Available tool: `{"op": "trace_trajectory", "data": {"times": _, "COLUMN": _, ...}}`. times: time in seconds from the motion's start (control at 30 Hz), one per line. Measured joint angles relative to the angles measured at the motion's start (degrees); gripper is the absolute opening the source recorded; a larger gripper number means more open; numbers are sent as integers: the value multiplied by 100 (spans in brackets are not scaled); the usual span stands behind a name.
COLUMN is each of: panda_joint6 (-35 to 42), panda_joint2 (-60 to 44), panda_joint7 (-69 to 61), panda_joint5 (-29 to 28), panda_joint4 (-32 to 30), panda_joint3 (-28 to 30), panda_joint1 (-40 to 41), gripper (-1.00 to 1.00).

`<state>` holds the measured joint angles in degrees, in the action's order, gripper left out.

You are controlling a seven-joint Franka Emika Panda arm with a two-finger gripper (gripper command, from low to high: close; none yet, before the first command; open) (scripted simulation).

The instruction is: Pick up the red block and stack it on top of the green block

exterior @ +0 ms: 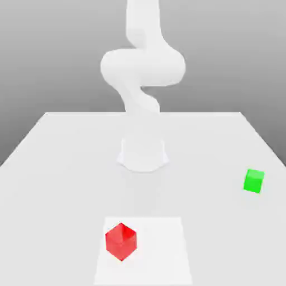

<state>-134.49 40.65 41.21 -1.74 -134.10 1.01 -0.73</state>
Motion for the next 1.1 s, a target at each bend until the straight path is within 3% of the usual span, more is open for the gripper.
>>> {"op": "trace_trajectory", "data": {"times": 0.43, "panda_joint6": -1433, "panda_joint2": -2726, "panda_joint7": -2816, "panda_joint5": -401, "panda_joint4": -1219, "panda_joint3": 874, "panda_joint1": -420, "gripper": 0}}
{"op": "trace_trajectory", "data": {"times": 0.6, "panda_joint6": -1994, "panda_joint2": -3775, "panda_joint7": -4242, "panda_joint5": -54, "panda_joint4": -1688, "panda_joint3": 1124, "panda_joint1": -522, "gripper": 0}}
{"op": "trace_trajectory", "data": {"times": 0.87, "panda_joint6": -3176, "panda_joint2": -5455, "panda_joint7": -5706, "panda_joint5": 898, "panda_joint4": -1842, "panda_joint3": 632, "panda_joint1": -135, "gripper": 0}}
{"op": "trace_trajectory", "data": {"times": 0.9, "panda_joint6": -3329, "panda_joint2": -5640, "panda_joint7": -5770, "panda_joint5": 978, "panda_joint4": -1813, "panda_joint3": 542, "panda_joint1": -63, "gripper": -100}}
{"op": "trace_trajectory", "data": {"times": 1.1, "panda_joint6": -3394, "panda_joint2": -5733, "panda_joint7": -5797, "panda_joint5": 1011, "panda_joint4": -1799, "panda_joint3": 495, "panda_joint1": -25, "gripper": -100}}
